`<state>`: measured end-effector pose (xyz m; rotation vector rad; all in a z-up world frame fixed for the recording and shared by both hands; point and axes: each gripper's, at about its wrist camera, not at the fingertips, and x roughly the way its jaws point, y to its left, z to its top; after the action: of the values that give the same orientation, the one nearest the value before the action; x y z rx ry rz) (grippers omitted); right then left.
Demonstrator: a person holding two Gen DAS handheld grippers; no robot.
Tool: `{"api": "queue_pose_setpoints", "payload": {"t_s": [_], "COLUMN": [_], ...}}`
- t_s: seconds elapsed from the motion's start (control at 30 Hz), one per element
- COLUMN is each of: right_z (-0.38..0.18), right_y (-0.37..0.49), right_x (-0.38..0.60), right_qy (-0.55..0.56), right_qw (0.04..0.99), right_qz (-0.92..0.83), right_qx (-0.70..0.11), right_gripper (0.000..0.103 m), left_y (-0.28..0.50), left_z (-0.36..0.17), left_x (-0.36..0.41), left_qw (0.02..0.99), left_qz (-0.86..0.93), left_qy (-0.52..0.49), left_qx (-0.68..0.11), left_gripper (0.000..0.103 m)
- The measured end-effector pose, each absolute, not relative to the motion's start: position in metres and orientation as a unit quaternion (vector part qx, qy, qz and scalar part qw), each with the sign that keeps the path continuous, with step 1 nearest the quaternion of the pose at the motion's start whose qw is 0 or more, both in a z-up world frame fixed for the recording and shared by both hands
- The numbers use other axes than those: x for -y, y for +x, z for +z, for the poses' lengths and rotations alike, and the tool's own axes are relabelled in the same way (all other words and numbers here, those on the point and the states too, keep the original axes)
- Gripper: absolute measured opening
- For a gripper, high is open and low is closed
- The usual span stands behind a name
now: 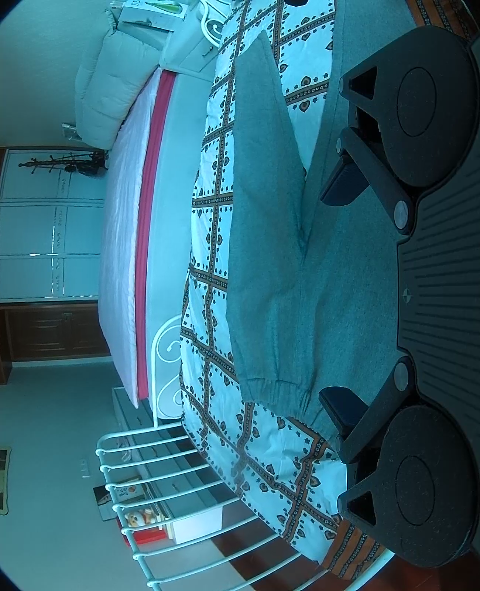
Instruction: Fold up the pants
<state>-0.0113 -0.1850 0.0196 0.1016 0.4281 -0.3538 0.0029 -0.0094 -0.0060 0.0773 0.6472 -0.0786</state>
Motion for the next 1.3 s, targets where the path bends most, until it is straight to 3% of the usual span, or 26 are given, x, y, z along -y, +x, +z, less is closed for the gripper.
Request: {"api": "queue_pose_setpoints", "payload": {"t_s": [0.77, 1.1, 1.3], "right_z": [0.008, 0.002, -0.004], "right_y": [0.01, 0.044, 0.085], "right_x": [0.191, 0.194, 0.194], "right_qy": [0.039, -0.014, -0.053], "right_qw": [0.959, 0.965, 0.967], "right_qz": [-0.154, -0.092, -0.01], "right_qx": [-0.233, -0.246, -0.247], "right_gripper": [0.097, 0.097, 0.097], "left_y": [0.041, 0.097, 0.15], "left_z": [-0.014, -0.037, -0.055], "left_x": [0.018, 0.004, -0.024], "left_qw": [0.935, 0.915, 0.907], "left_qz": [-0.047, -0.079, -0.08], "left_qy": [0.066, 0.125, 0.1], "left_qx": [-0.344, -0.375, -0.401], "left_gripper": [0.103, 0.103, 0.103]}}
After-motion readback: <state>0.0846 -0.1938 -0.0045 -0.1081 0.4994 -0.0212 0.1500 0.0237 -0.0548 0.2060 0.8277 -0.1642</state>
